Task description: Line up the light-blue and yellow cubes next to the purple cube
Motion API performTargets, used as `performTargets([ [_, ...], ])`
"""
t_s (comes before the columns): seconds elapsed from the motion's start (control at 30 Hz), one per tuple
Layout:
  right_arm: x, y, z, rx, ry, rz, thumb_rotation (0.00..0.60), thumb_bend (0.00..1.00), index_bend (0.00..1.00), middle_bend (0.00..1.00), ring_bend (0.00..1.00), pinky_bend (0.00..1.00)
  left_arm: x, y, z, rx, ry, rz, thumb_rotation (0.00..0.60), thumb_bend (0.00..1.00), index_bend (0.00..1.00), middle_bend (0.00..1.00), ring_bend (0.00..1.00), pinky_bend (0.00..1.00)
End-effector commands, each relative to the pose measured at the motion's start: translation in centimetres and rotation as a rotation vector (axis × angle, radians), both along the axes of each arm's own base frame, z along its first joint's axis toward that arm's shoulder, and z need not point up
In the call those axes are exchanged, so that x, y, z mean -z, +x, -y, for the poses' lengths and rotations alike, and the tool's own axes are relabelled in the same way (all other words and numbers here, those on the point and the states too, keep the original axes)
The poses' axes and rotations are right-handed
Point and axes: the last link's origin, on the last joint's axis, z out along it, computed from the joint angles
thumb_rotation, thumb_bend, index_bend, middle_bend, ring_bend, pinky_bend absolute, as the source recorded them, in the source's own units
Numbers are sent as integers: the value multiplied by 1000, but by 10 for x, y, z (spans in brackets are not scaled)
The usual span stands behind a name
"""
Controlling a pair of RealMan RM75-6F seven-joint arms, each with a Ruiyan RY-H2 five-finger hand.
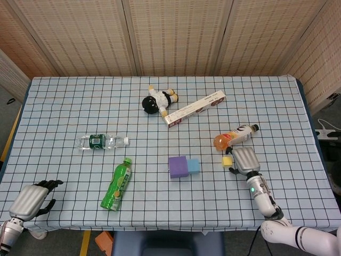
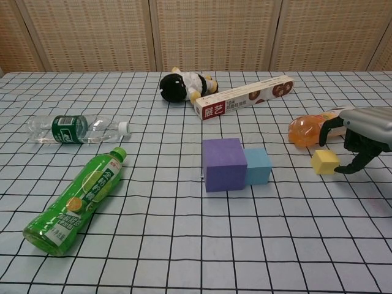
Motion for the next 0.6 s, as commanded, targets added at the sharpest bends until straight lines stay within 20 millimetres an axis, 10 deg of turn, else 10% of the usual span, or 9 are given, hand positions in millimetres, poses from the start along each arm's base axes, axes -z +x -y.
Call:
performTargets([
  [0.03,1,-1,0,3,3,1,600,95,403,1000,926,1000,0,0,0,1,0,0,600,446,257,319,321,549],
  [0.6,4,-1,-1,7,2,35,600,111,509,1000,937,1000,0,0,0,1,-1,-2,600,445,257,319,321,549],
])
